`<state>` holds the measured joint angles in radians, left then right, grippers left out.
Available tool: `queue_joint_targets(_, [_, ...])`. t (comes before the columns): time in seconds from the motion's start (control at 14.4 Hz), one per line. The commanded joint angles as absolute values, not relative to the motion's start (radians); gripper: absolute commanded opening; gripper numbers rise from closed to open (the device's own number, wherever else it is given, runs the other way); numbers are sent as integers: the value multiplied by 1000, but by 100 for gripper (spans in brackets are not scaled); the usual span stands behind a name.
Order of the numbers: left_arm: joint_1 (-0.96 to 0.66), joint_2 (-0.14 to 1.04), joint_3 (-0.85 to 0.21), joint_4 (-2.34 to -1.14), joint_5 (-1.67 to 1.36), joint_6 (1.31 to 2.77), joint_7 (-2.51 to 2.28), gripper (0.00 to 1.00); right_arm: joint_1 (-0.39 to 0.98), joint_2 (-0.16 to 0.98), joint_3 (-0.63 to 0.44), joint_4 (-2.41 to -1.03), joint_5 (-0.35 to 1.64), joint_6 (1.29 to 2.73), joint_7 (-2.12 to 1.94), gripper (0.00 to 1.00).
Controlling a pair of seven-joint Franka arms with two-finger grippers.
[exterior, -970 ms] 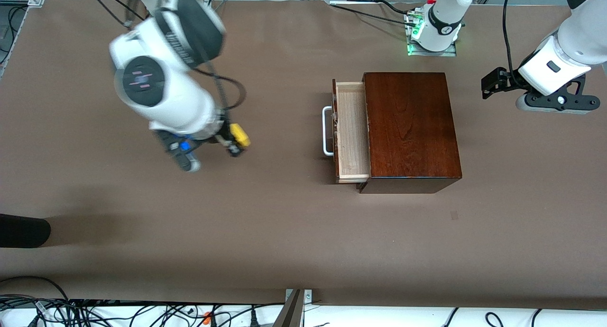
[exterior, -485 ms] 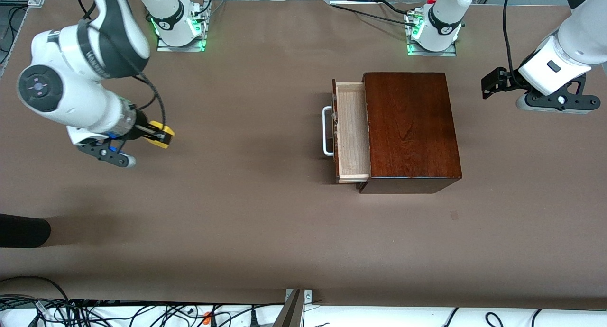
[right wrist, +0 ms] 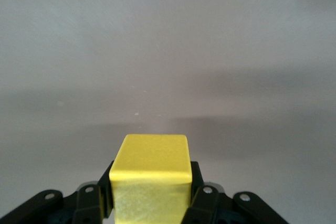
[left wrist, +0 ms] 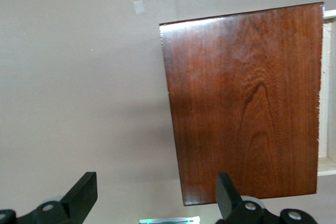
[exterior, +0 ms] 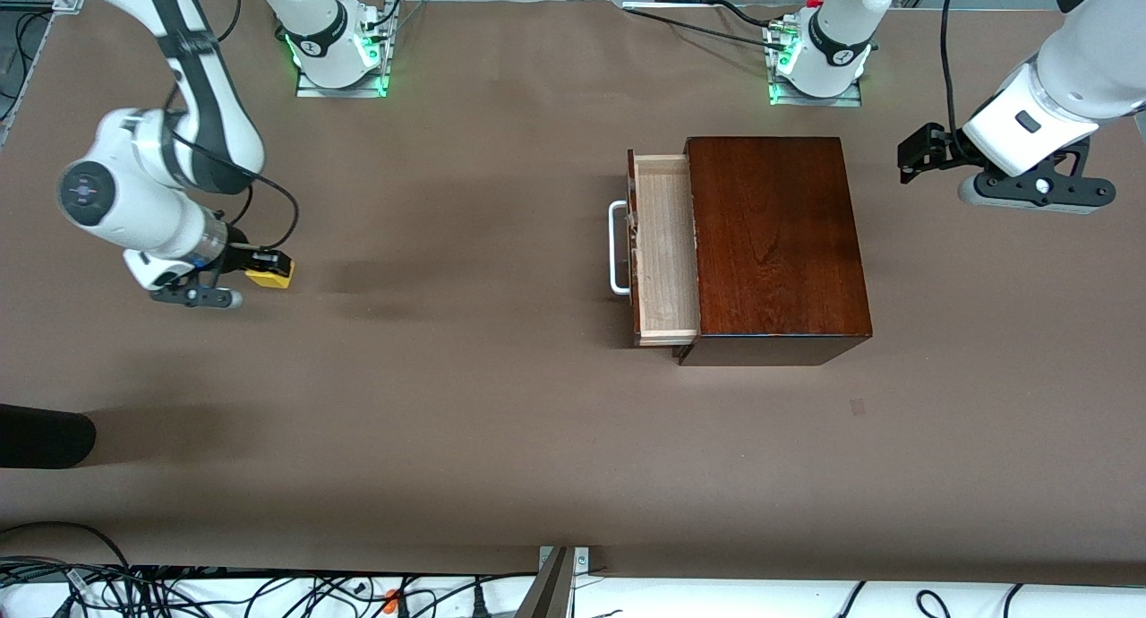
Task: Open drawer, take yellow block, close drawer
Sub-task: 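Lift the yellow cube out and carry it beside the box, then set the cube on the table while the left gripper reaches the handle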
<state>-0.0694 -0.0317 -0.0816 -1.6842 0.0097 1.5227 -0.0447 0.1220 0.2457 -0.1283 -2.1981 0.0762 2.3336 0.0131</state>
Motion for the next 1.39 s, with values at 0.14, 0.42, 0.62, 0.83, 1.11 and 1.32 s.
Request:
queue_joint_targets(0.14, [-97, -3, -106, -1655, -96, 1477, -3, 100, 104, 348, -126, -2206, 100, 2424, -83, 3])
queue_joint_targets(0.42, [-162, 54, -149, -1646, -121, 1483, 46, 100, 106, 373, -126, -2204, 98, 2421, -84, 36])
queue_joint_targets(0.62, [-241, 138, -189, -1602, -120, 1488, 48, 100, 107, 373, -123, -2204, 98, 2389, -86, 41])
queue_joint_targets(0.83, [-345, 239, -204, -1531, -120, 1505, 89, 100, 107, 364, -121, -2203, 98, 2332, -83, 57])
queue_joint_targets(1.11, [-423, 316, -207, -1525, -127, 1641, 293, 100, 109, 361, -120, -2186, 98, 2324, -72, 100])
queue_joint_targets(1.32, [-437, 363, -262, -1528, -153, 1788, 366, 100, 109, 348, -121, -2045, 98, 2151, -72, 100])
